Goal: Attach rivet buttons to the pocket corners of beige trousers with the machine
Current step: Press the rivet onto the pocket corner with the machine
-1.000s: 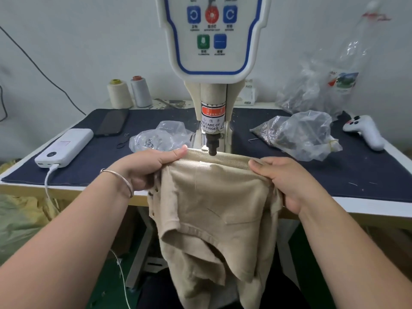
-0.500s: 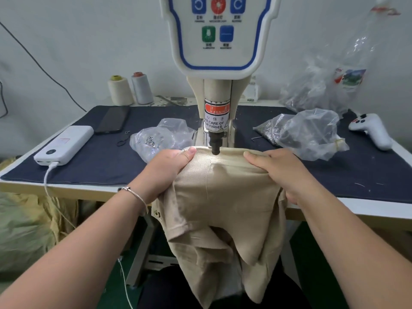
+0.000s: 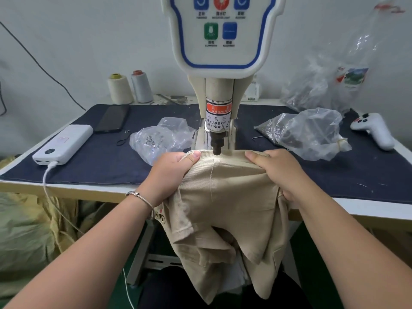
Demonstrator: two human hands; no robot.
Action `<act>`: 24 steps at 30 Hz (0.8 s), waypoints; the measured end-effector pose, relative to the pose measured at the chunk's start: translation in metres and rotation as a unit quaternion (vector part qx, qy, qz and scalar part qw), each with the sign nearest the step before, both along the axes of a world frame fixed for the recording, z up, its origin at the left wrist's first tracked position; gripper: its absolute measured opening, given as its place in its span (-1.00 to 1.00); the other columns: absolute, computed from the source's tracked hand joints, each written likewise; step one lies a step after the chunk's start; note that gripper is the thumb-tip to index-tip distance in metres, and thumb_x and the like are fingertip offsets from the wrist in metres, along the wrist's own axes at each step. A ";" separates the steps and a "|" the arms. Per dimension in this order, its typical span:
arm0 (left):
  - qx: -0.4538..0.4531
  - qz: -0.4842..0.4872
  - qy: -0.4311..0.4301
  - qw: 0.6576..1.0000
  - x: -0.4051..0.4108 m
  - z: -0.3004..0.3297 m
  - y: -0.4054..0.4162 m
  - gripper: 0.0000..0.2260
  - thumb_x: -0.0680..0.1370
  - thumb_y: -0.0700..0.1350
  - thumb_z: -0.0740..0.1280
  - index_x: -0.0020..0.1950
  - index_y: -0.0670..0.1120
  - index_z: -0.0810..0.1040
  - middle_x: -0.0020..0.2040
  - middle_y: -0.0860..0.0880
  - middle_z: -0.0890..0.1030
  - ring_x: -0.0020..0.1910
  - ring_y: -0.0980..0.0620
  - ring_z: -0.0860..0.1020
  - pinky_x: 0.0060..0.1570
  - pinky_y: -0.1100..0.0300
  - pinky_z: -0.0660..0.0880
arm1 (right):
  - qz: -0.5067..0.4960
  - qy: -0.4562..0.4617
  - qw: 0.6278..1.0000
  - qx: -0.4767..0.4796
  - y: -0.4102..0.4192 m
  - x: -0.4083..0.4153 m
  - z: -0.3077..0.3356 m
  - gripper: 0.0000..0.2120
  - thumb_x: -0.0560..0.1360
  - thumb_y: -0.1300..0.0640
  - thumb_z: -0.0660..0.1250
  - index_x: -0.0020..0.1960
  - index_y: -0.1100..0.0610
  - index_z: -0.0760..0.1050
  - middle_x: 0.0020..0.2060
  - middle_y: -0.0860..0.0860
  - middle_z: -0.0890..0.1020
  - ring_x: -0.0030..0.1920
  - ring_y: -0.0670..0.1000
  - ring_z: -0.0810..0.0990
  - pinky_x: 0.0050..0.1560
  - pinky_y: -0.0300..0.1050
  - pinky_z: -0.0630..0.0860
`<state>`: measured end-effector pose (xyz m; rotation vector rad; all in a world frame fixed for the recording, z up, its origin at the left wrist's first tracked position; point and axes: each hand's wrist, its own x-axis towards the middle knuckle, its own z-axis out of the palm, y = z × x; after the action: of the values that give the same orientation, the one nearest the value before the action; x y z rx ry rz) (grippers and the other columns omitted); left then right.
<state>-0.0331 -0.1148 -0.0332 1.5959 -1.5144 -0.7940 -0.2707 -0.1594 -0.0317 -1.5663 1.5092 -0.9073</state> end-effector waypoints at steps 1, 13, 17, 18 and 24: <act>0.001 -0.001 0.000 1.000 0.000 0.000 0.001 -0.55 0.63 0.14 0.27 -0.34 -0.06 0.24 -0.37 -0.05 0.23 -0.37 0.02 0.21 -0.30 0.09 0.14 | 0.006 -0.015 1.000 0.012 0.000 -0.001 0.001 -0.61 0.48 -0.13 0.40 -0.26 0.15 0.39 -0.33 0.09 0.37 -0.29 0.04 0.38 -0.20 -0.08 0.24; 0.008 -0.007 0.036 0.999 0.003 -0.007 0.002 -0.55 0.61 0.14 0.30 -0.33 -0.10 0.30 -0.39 -0.03 0.25 -0.41 0.06 0.23 -0.46 0.27 0.17 | -0.004 0.051 0.998 -0.042 0.003 0.000 -0.004 -0.55 0.49 -0.14 0.38 -0.33 0.19 0.39 -0.44 0.04 0.39 -0.40 -0.02 0.36 -0.35 -0.09 0.24; 0.023 -0.010 0.044 0.999 0.003 -0.007 0.002 -0.55 0.61 0.12 0.31 -0.35 -0.10 0.29 -0.43 0.02 0.25 -0.46 0.09 0.23 -0.49 0.32 0.18 | 0.001 0.056 0.998 -0.038 0.002 -0.001 -0.002 -0.52 0.48 -0.12 0.39 -0.28 0.30 0.44 -0.43 0.06 0.42 -0.40 -0.02 0.38 -0.35 -0.09 0.25; 0.024 -0.009 0.043 0.999 0.003 -0.007 0.002 -0.55 0.61 0.12 0.31 -0.37 -0.04 0.25 -0.45 0.06 0.24 -0.47 0.11 0.22 -0.50 0.32 0.18 | 0.002 0.059 0.997 -0.038 0.003 -0.001 -0.002 -0.52 0.48 -0.12 0.39 -0.26 0.32 0.45 -0.42 0.07 0.43 -0.40 -0.02 0.38 -0.35 -0.09 0.26; 0.040 -0.023 0.055 0.997 0.004 -0.006 0.002 -0.55 0.62 0.13 0.29 -0.36 0.03 0.20 -0.41 0.01 0.23 -0.42 0.07 0.22 -0.40 0.20 0.18 | 0.008 0.063 0.997 -0.047 0.005 -0.001 -0.001 -0.58 0.49 -0.12 0.38 -0.28 0.23 0.46 -0.43 0.06 0.41 -0.39 -0.01 0.37 -0.33 -0.08 0.25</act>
<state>-0.0295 -0.1124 -0.0392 1.5531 -1.4614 -0.9641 -0.2720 -0.1540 -0.0331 -1.7297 1.5576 -0.8971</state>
